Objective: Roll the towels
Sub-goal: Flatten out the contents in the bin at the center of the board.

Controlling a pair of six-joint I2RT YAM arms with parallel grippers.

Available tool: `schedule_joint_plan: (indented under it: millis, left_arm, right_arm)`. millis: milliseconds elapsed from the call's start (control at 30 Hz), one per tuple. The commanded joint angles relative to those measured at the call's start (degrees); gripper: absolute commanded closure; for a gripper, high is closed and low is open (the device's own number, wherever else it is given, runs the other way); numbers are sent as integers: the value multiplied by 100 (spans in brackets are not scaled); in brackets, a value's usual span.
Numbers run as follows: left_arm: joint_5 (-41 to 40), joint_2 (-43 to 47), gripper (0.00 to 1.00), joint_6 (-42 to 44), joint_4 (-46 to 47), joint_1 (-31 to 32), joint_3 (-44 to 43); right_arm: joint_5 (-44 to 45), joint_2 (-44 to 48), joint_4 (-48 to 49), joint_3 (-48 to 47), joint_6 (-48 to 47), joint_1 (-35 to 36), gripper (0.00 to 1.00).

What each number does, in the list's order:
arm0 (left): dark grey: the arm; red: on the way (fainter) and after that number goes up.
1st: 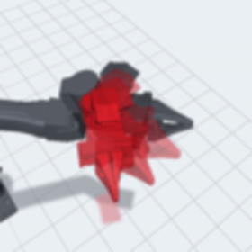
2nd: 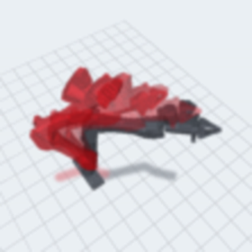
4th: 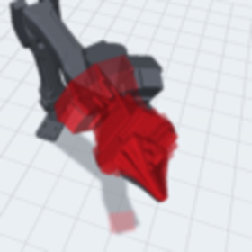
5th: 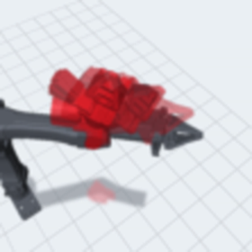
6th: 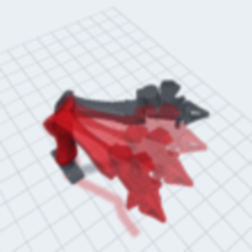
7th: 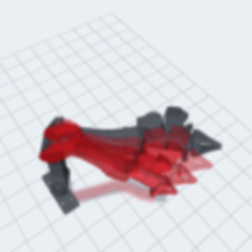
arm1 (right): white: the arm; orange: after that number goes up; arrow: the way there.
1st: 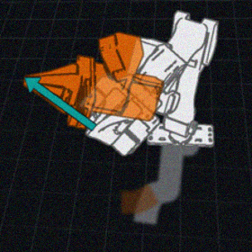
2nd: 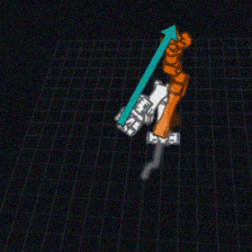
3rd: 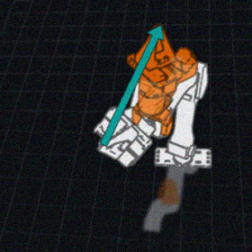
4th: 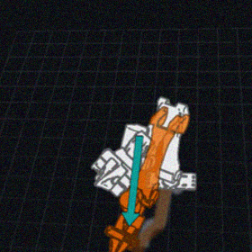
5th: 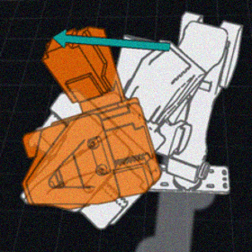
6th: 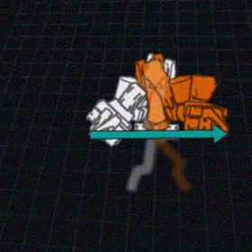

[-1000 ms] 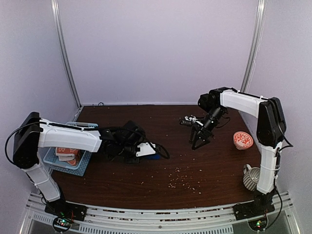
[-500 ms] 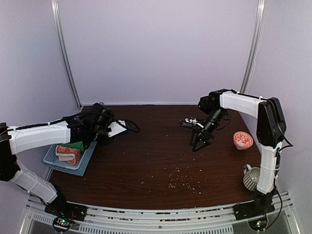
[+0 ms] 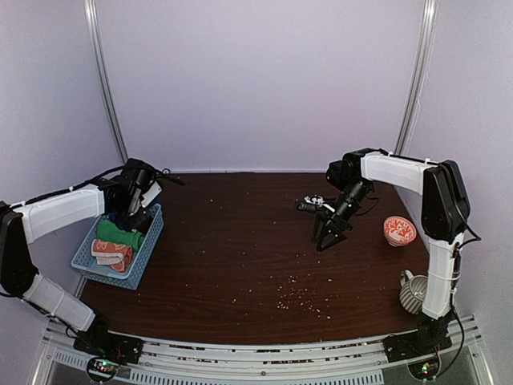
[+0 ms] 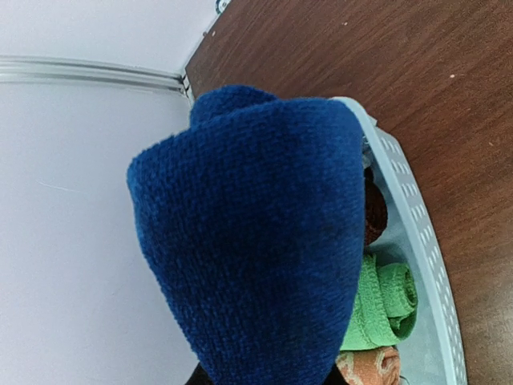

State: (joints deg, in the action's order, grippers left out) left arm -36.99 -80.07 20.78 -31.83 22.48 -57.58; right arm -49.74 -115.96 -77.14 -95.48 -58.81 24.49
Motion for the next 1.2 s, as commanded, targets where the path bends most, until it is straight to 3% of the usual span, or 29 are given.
schedule_joint_plan:
  millis: [0,267,500,867,1000,1167]
  left_arm:
    - [-174,-511,100,-651,-112,-208,-316]
    - [79,-1716,100,-567,-155,-209,-1088]
    - [1074,-2500,100,-497,42,-82,-1985]
    - [1914,-4269,100,-364,71,405,-4183]
    - [1668,-3865,100,78,293,403,-4247]
    - [1870,-2510,100,1116,1345,269,-2719]
  right_arm:
    - [-128,-108,-68,61,-98,-6,35]
    - [-111,-213,-65,74,-92,-8,35]
    - [-56,-340,-63,78,-104,-6,36]
    - [-19,-496,-63,62,-57,-6,36]
    - [-13,-465,-63,91,-70,-7,36]
    - [-9,-471,-64,114,-112,-8,36]
